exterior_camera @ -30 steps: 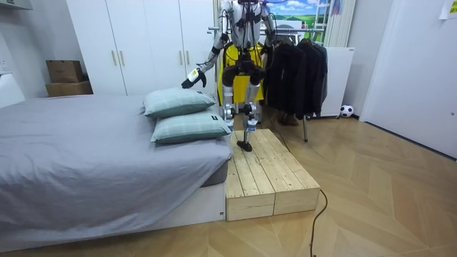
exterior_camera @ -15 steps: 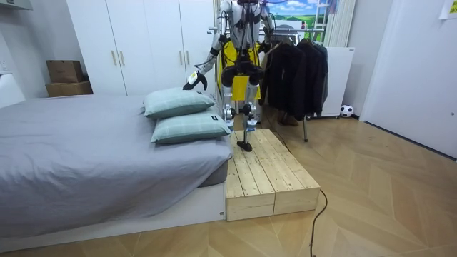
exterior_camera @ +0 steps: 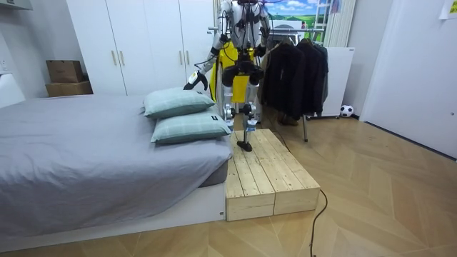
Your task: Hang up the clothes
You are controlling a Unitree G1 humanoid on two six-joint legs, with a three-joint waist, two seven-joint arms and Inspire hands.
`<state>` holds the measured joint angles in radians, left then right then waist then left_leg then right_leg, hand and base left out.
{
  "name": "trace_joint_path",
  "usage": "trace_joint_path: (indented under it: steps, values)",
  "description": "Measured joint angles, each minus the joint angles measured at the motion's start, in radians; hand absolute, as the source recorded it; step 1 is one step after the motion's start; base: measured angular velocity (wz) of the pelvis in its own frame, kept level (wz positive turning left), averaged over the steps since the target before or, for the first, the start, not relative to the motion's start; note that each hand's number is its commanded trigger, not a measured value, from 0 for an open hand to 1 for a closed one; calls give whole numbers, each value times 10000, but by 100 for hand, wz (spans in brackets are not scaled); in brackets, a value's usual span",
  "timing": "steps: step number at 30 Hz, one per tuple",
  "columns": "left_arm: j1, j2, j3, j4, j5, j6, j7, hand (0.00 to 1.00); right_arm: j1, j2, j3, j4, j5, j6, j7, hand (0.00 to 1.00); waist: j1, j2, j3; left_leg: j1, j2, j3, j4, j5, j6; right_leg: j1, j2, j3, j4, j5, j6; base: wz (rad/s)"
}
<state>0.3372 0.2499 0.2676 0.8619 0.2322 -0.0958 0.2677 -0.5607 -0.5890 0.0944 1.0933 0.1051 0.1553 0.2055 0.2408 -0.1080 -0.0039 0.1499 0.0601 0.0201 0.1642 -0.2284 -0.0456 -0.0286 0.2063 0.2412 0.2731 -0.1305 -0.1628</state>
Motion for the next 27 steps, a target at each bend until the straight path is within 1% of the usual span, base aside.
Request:
trace_joint_path:
  steps: [3,6,9,12,16,18,21,25,27]
  values:
    - [-4,8,-2,-1,1,0,-34,0,-105,-12,22,70,103,-2,423,100,1,-39,13,20,3,-72,-7,-1,0,71,-18,-94,-58,0,-4,6]
    - [-41,58,-32,-1,2,-3,-128,0,-150,-31,25,460,116,-4,804,100,12,-56,5,76,0,-97,-43,0,0,136,-53,-232,-142,0,-4,12]
    - [-128,75,-186,-1,5,-3,-116,0,-295,-50,25,843,117,1,1180,100,32,-67,12,69,-24,-337,-81,0,1,97,-80,-330,-198,-15,-8,10]
    - [-208,99,-209,-1,4,-3,-112,0,-297,-61,25,865,115,1,1510,100,41,-106,16,70,-25,-469,-105,1,1,115,-101,-421,-208,-19,-11,10]
    - [-263,170,-384,-85,-13,-3,-99,0,-299,-69,25,866,109,1,1678,100,48,-157,22,6,-31,-627,-106,2,0,98,-125,-499,-216,-19,-11,10]
    - [-267,178,-415,-99,-22,-3,-106,0,-300,-70,27,865,99,1,1793,100,63,-171,28,-12,-31,-634,-106,2,0,91,-133,-519,-217,-19,-11,5]
    - [-292,197,-491,-99,-28,-3,-108,0,-301,-80,58,867,85,1,1919,100,64,-189,18,-89,-35,-632,-105,2,-1,84,-145,-520,-211,-18,-12,0]
    - [-294,301,-562,-102,-31,-2,-115,0,-301,-92,418,988,47,1,1949,100,77,-178,11,-67,-33,-607,-104,3,-1,99,-145,-528,-213,-18,-12,0]
    - [-296,315,-565,-138,-32,-2,-116,0,-300,-92,420,1121,-8,3,1972,100,76,-174,9,-63,-31,-608,-105,3,-2,95,-148,-552,-227,-19,-12,0]
